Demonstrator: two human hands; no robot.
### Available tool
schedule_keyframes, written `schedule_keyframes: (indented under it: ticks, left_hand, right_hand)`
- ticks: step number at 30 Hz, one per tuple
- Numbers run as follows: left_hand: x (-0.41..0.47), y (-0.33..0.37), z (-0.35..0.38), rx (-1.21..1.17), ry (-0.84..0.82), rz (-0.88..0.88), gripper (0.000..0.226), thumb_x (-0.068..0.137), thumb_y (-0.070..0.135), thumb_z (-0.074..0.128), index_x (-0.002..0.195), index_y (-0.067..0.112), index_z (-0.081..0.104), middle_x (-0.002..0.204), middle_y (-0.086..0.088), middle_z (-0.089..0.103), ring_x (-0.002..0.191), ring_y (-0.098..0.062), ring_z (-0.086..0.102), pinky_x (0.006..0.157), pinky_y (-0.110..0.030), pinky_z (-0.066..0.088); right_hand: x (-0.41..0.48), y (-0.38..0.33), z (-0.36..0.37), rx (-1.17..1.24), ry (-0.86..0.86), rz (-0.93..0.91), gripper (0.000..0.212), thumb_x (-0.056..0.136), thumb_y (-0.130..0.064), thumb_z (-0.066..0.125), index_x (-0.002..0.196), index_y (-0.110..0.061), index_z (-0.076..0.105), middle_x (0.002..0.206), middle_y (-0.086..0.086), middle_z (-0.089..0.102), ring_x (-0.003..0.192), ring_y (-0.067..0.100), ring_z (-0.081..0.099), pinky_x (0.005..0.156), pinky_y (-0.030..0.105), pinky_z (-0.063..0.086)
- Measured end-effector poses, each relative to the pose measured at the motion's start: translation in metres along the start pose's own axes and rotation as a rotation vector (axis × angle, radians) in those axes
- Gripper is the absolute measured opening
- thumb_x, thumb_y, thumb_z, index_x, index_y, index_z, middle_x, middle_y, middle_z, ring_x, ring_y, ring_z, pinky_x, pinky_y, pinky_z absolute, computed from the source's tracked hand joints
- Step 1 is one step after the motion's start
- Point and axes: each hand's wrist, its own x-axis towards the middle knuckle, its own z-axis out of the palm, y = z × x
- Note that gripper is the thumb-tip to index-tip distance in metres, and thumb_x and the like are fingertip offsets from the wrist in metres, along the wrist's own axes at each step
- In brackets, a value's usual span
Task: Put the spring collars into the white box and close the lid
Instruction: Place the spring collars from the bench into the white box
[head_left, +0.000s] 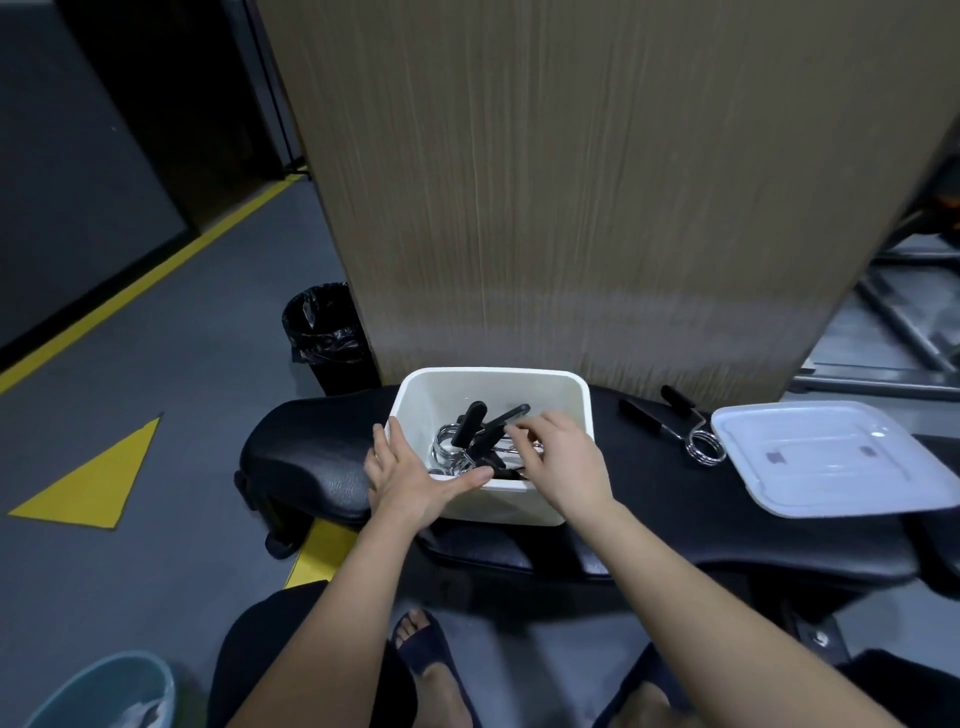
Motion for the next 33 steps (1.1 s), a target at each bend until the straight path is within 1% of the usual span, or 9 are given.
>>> schedule_keyframes:
  ticks: [2,4,8,11,17,23,25,29,33]
  left_hand:
    - [-0.002,0.001,0.000,0.034,0.022,0.013,0.163,0.029,0.099,0.054,0.154,0.023,-0.018,0.163,-0.001,-0.019,0.149,-0.028,-0.018,0.121,-0.052,-0.002]
    - [-0.006,0.003,0.001,0.106,0.028,0.039,0.155,0.036,0.102,0.045,0.154,0.023,-0.018,0.163,-0.003,-0.022,0.147,-0.028,-0.025,0.117,-0.058,-0.013]
    - [-0.021,0.017,0.015,0.247,0.125,0.212,0.122,0.066,0.093,0.036,0.157,0.023,-0.006,0.165,-0.007,-0.012,0.149,-0.026,-0.019,0.114,-0.062,-0.013]
    - [-0.033,0.044,0.036,0.230,0.096,0.343,0.106,0.077,0.086,0.035,0.157,0.025,0.000,0.165,-0.004,-0.009,0.150,-0.024,-0.017,0.114,-0.061,-0.014]
    - [-0.038,0.072,0.073,0.405,0.050,0.347,0.103,0.075,0.091,0.018,0.156,0.030,0.000,0.166,-0.001,-0.005,0.150,-0.026,-0.012,0.114,-0.066,-0.003]
    - [-0.032,0.071,0.072,0.414,-0.004,0.321,0.110,0.068,0.095,0.016,0.155,0.032,-0.008,0.165,0.005,-0.008,0.150,-0.022,-0.010,0.115,-0.062,0.000]
    - [-0.030,0.071,0.073,0.418,-0.012,0.319,0.111,0.067,0.095,0.016,0.155,0.033,-0.009,0.165,0.005,-0.008,0.150,-0.022,-0.008,0.115,-0.061,0.001]
    - [-0.027,0.071,0.073,0.428,-0.012,0.319,0.111,0.066,0.096,0.016,0.155,0.033,-0.009,0.165,0.006,-0.006,0.150,-0.021,-0.006,0.115,-0.060,0.003]
    - [-0.026,0.072,0.073,0.417,-0.036,0.313,0.112,0.065,0.097,0.016,0.154,0.034,-0.012,0.165,0.007,-0.006,0.150,-0.021,-0.006,0.115,-0.061,0.003]
  right_hand:
    - [-0.010,0.009,-0.008,0.099,0.157,-0.009,0.024,0.097,-0.037,0.058,0.110,-0.022,0.072,0.098,-0.005,0.061,0.094,0.016,0.057,0.077,0.031,0.050]
    - [-0.016,0.027,-0.023,0.110,0.236,0.025,0.026,0.097,-0.032,0.058,0.115,-0.017,0.069,0.105,-0.001,0.059,0.100,0.019,0.053,0.084,0.031,0.047]
    - [-0.020,0.077,-0.056,0.003,0.266,0.150,0.027,0.096,-0.027,0.058,0.117,-0.012,0.064,0.112,0.007,0.059,0.110,0.027,0.052,0.094,0.038,0.045]
    - [-0.022,0.111,-0.072,-0.046,0.263,0.310,0.028,0.093,-0.021,0.060,0.117,-0.007,0.062,0.116,0.013,0.059,0.112,0.034,0.054,0.095,0.043,0.044]
    - [-0.020,0.155,-0.079,-0.069,0.172,0.509,0.026,0.092,-0.016,0.056,0.117,-0.007,0.056,0.119,0.015,0.056,0.109,0.038,0.056,0.084,0.043,0.045]
    - [-0.010,0.200,-0.052,-0.162,-0.068,0.601,0.029,0.096,-0.019,0.051,0.119,-0.001,0.055,0.128,0.021,0.052,0.113,0.042,0.056,0.093,0.046,0.045]
    - [-0.010,0.208,-0.042,-0.174,-0.126,0.616,0.029,0.098,-0.021,0.052,0.120,-0.002,0.055,0.129,0.019,0.048,0.111,0.043,0.057,0.092,0.047,0.045]
    - [-0.006,0.209,-0.032,-0.132,-0.139,0.593,0.016,0.095,-0.023,0.057,0.100,-0.010,0.064,0.115,0.014,0.055,0.097,0.041,0.061,0.082,0.043,0.046]
    - [-0.007,0.195,-0.035,-0.075,0.056,0.567,0.020,0.095,-0.022,0.055,0.077,-0.015,0.060,0.095,0.008,0.057,0.085,0.037,0.065,0.075,0.042,0.048]
